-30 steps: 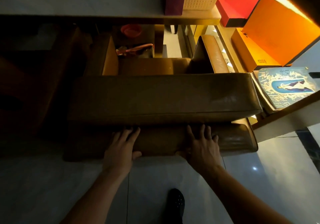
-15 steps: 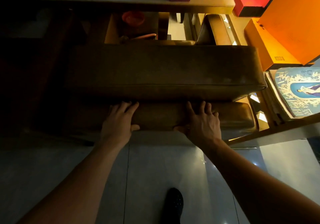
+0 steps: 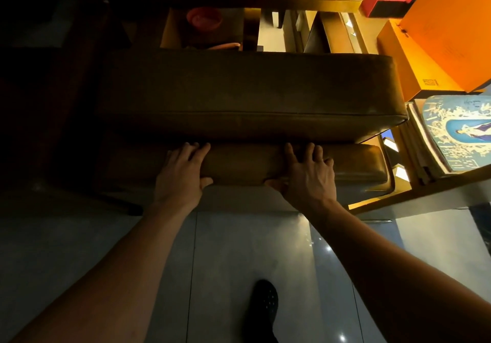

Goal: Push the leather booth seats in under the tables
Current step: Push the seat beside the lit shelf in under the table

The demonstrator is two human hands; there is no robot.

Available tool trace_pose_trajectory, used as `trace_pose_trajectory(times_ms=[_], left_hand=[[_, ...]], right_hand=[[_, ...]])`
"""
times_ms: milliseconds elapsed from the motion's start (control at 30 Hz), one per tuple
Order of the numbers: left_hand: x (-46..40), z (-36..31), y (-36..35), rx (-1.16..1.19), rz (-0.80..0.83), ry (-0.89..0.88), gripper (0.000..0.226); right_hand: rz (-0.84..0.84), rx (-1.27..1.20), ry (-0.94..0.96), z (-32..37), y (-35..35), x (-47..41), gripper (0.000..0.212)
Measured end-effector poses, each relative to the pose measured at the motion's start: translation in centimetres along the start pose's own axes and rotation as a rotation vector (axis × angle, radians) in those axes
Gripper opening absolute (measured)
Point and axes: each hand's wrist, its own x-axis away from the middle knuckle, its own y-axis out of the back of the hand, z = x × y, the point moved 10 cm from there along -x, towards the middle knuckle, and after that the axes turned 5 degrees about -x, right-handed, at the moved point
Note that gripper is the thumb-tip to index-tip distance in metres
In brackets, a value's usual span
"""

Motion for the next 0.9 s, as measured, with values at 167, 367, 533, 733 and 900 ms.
trace_pose_trajectory(times_ms=[167, 367, 533, 733, 900], left_hand=[[1.4, 0.2, -0.4, -0.011, 0.010, 0.007, 0.078], [0.9, 0.4, -0.6, -0.034, 0.024, 0.000, 0.080], [0.1, 0.1, -0.5, -0.038, 0.008, -0.014, 0.080], [-0.5, 0.0, -0.6, -0.032, 0.019, 0.006, 0.080], [-0.8, -0.2, -0.5, -0.020, 0.067, 0.041, 0.081]], right_hand=[[0.034, 0.011, 0.001, 0.0, -0.8, 1.2, 0.104], [0.052, 0.006, 0.005, 0.1, -0.8, 1.0, 0.104], [0.035, -0.010, 0.014, 0.0, -0.4, 0.2, 0.103], [0.050, -0.019, -0.001, -0.3, -0.4, -0.3, 0.102], [0.040, -0.006, 0.009, -0.1, -0.1, -0.5, 0.104]])
